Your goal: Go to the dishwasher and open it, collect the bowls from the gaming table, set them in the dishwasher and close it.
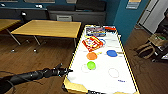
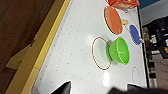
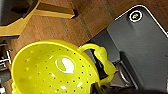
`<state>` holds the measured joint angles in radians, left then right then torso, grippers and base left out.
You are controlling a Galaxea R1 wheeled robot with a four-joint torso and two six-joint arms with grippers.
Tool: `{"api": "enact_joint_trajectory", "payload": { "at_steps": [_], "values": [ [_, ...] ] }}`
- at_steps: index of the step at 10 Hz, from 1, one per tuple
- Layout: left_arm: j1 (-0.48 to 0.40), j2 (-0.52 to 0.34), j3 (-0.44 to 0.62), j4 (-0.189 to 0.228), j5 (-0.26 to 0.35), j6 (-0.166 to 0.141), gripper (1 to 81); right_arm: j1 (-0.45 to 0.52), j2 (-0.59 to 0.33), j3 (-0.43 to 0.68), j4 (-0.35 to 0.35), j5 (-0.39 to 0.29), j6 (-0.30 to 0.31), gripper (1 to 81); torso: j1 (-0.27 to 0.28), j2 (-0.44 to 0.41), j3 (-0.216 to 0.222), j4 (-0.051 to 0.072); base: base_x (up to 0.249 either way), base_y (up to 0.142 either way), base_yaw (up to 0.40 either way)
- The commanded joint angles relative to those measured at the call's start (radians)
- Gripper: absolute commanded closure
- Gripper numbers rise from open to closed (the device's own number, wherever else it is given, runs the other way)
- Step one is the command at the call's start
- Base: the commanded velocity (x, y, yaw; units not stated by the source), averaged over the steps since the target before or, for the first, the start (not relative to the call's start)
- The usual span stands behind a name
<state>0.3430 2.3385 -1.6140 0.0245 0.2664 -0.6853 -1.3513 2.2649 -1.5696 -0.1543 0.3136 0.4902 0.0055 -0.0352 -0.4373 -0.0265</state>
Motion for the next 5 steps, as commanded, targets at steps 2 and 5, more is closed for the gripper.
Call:
{"api": "enact_joint_trajectory", "payload": {
  "at_steps": [2,5],
  "values": [
    [-0.14,0.006,0.011,0.0,0.028,-0.003,1.0,0.023,-0.049,0.033,-0.03,-0.048,-0.004,81.1,0.0,0.0,0.0,-0.048,0.0,0.0,0.0],
    [-0.14,0.041,-0.024,-0.001,0.028,-0.003,1.0,0.023,-0.049,0.031,-0.03,-0.048,-0.004,81.1,0.0,0.0,0.0,-0.055,0.0,0.0,0.0]
  ]
}}
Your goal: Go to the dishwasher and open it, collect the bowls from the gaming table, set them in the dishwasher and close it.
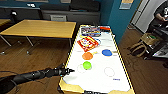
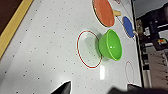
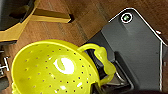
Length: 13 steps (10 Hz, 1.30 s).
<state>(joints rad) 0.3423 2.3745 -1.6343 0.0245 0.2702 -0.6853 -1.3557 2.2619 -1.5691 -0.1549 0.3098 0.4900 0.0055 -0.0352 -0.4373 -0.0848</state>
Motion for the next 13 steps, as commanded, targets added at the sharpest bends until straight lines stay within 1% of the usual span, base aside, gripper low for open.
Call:
{"api": "enact_joint_trajectory", "payload": {
  "at_steps": [1,4,9,10,11,12,13],
  "values": [
    [-0.139,0.031,-0.027,-0.004,0.023,-0.003,1.0,0.028,-0.046,0.031,-0.029,-0.044,-0.004,81.1,0.0,0.0,0.0,0.0,0.0,0.0,0.0],
    [-0.147,0.109,-0.102,-0.008,0.014,-0.005,1.0,0.028,-0.046,0.026,-0.029,-0.044,-0.004,81.1,0.0,0.0,0.0,0.0,0.0,0.0,0.0],
    [-0.196,0.227,-0.174,0.008,0.027,-0.003,1.0,0.036,-0.043,0.026,-0.028,-0.046,-0.002,81.1,0.0,0.0,0.0,0.0,0.0,0.0,0.0],
    [-0.208,0.252,-0.194,0.015,0.046,-0.003,1.0,0.036,-0.043,0.026,-0.028,-0.046,-0.002,81.1,0.0,0.0,-0.001,0.0,0.0,0.0,0.0],
    [-0.226,0.273,-0.2,0.014,0.058,-0.003,1.0,0.037,-0.042,0.026,-0.028,-0.046,-0.002,81.1,0.0,0.0,-0.001,0.0,0.0,0.0,0.0],
    [-0.237,0.28,-0.199,0.003,0.05,-0.005,1.0,0.037,-0.042,0.025,-0.028,-0.046,-0.002,81.1,0.0,0.0,-0.001,0.0,0.0,0.0,0.0],
    [-0.248,0.278,-0.202,0.0,0.041,-0.029,1.0,0.04,-0.042,0.025,-0.028,-0.046,-0.001,81.1,0.0,0.0,-0.001,0.0,0.0,0.0,0.0]
  ]
}}
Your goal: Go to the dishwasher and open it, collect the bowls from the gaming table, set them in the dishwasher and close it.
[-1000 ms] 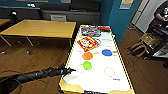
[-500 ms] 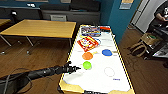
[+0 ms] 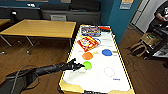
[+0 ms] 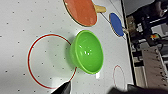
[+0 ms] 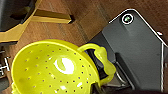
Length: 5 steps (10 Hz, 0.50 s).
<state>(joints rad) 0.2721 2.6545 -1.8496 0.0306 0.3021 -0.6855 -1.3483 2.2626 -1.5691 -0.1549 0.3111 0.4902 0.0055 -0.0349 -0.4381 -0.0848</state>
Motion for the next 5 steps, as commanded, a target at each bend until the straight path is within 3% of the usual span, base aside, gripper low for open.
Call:
{"api": "enact_joint_trajectory", "payload": {
  "at_steps": [1,5],
  "values": [
    [-0.185,-0.008,-0.005,0.005,-0.007,-0.051,1.0,0.036,-0.042,0.028,-0.028,-0.047,-0.001,81.1,0.0,0.0,0.0,0.0,0.0,0.0,0.0],
    [-0.208,-0.036,-0.068,0.009,-0.008,-0.051,1.0,0.053,-0.033,0.028,-0.028,-0.065,0.001,81.1,0.0,0.0,0.0,0.0,0.0,0.0,0.0]
  ]
}}
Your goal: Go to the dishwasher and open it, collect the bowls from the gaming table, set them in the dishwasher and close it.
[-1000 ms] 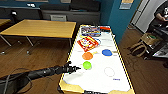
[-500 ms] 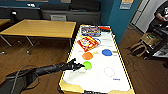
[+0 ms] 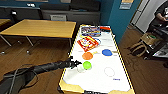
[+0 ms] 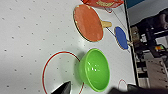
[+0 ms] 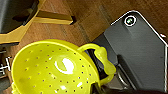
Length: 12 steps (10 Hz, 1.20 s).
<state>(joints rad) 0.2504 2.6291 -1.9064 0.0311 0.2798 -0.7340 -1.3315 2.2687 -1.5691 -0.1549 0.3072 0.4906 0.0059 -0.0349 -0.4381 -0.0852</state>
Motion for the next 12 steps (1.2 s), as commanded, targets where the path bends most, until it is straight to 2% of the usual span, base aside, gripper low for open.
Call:
{"api": "enact_joint_trajectory", "payload": {
  "at_steps": [1,2,3,6,7,9,12],
  "values": [
    [-0.205,-0.009,-0.02,0.009,0.018,-0.002,1.0,0.034,-0.038,0.028,-0.028,-0.065,0.0,81.1,0.0,0.0,0.0,0.0,0.0,0.0,0.0],
    [-0.225,0.0,-0.029,0.024,0.021,-0.004,1.0,0.034,-0.038,0.026,-0.028,-0.066,0.002,81.1,0.0,0.0,0.0,0.0,0.0,0.0,0.0],
    [-0.236,0.013,-0.037,0.03,0.021,-0.004,1.0,0.034,-0.038,0.026,-0.028,-0.066,0.002,81.1,0.0,0.0,-0.038,0.0,0.0,0.0,0.0],
    [-0.236,0.049,-0.053,0.035,0.022,-0.002,1.0,0.033,-0.035,0.026,-0.029,-0.065,0.003,81.1,0.0,0.0,-0.105,0.0,0.0,0.0,0.0],
    [-0.234,0.057,-0.053,0.035,0.022,-0.001,1.0,0.031,-0.033,0.023,-0.029,-0.065,0.002,81.1,0.0,0.0,-0.067,0.0,0.0,0.0,0.0],
    [-0.22,0.065,-0.053,0.033,0.036,0.002,1.0,0.031,-0.033,0.02,-0.029,-0.065,0.0,81.1,0.001,0.001,-0.09,0.0,0.0,0.0,0.0],
    [-0.191,0.094,-0.086,0.035,0.036,0.004,1.0,0.034,-0.027,0.02,-0.029,-0.065,-0.003,81.1,0.001,0.002,-0.09,0.0,0.0,0.0,0.0]
  ]
}}
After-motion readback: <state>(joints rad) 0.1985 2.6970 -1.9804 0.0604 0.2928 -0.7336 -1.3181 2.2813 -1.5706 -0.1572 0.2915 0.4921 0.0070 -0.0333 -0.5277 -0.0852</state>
